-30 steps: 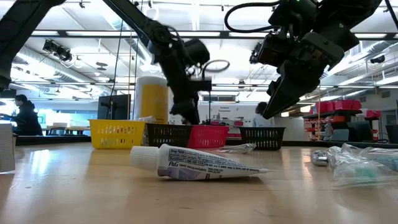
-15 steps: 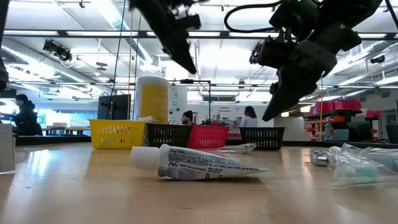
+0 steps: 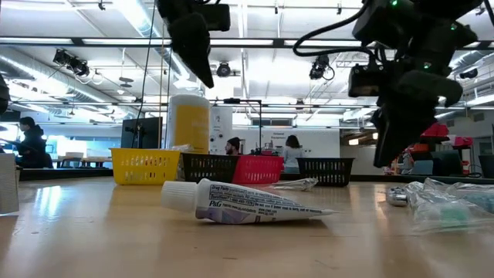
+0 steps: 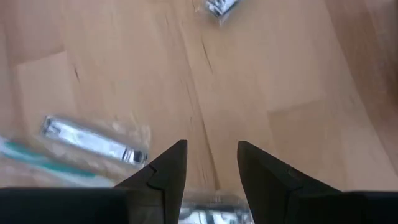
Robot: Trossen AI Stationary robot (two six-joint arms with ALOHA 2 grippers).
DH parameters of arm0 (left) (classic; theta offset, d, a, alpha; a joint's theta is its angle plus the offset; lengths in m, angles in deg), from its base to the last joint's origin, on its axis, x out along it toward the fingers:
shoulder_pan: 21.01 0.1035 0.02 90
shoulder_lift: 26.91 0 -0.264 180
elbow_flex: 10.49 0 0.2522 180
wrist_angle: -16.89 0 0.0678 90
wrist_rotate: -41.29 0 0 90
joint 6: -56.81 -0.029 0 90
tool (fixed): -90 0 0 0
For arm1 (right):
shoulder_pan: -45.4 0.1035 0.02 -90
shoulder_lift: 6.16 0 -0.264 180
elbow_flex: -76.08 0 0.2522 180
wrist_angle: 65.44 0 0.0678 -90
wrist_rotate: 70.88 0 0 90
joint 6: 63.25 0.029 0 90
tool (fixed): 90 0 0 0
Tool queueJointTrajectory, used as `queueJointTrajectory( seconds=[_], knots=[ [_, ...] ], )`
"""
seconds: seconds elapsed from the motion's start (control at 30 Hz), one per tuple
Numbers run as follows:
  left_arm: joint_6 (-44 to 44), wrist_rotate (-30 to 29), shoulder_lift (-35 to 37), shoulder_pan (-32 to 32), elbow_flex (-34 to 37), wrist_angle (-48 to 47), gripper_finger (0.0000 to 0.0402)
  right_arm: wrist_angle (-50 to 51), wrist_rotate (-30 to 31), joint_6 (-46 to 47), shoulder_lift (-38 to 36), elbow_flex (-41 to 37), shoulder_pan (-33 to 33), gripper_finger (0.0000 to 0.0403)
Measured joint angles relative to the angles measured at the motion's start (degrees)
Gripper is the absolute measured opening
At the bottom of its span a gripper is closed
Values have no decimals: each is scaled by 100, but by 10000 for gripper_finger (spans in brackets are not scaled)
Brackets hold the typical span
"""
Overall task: Pick & Place Travel size toiletries
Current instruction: Put the silver nail cutter into the right black bin
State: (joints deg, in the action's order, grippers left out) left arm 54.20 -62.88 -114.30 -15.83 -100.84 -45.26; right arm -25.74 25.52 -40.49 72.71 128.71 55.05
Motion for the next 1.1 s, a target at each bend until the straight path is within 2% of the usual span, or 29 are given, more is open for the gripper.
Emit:
queueJointTrajectory(
  seconds=[0.17,0.33,0.43,0.5,0.73,0.83,0.9,1.0,1.1],
  knots=[
    [519,-129,399,-315,4,-645,137,-68,19,36,-112,0,19,151],
    [1018,-744,1029,-785,216,-631,137,-454,501,-22,-114,0,12,150],
    [1208,-767,1510,-1049,928,81,137,-629,883,-80,-101,0,12,155],
    [1243,-788,1820,-1193,1525,897,137,-927,1025,-275,-71,0,7,161],
    [1234,-1079,2625,-1308,3592,3638,137,-2758,877,-888,492,9,11,211],
    [1159,-1137,2789,-1309,4321,4854,137,-3233,1364,-835,850,9,-20,235],
    [1090,-1125,2782,-1308,4663,5647,137,-3412,1726,-544,1062,7,-71,245],
    [1122,-1147,2791,-1308,5035,6234,137,-3485,1963,-277,1316,3,-110,249],
    [1221,-1236,2802,-1297,5153,6304,137,-3619,1887,-72,1567,8,-106,240]
  ],
)
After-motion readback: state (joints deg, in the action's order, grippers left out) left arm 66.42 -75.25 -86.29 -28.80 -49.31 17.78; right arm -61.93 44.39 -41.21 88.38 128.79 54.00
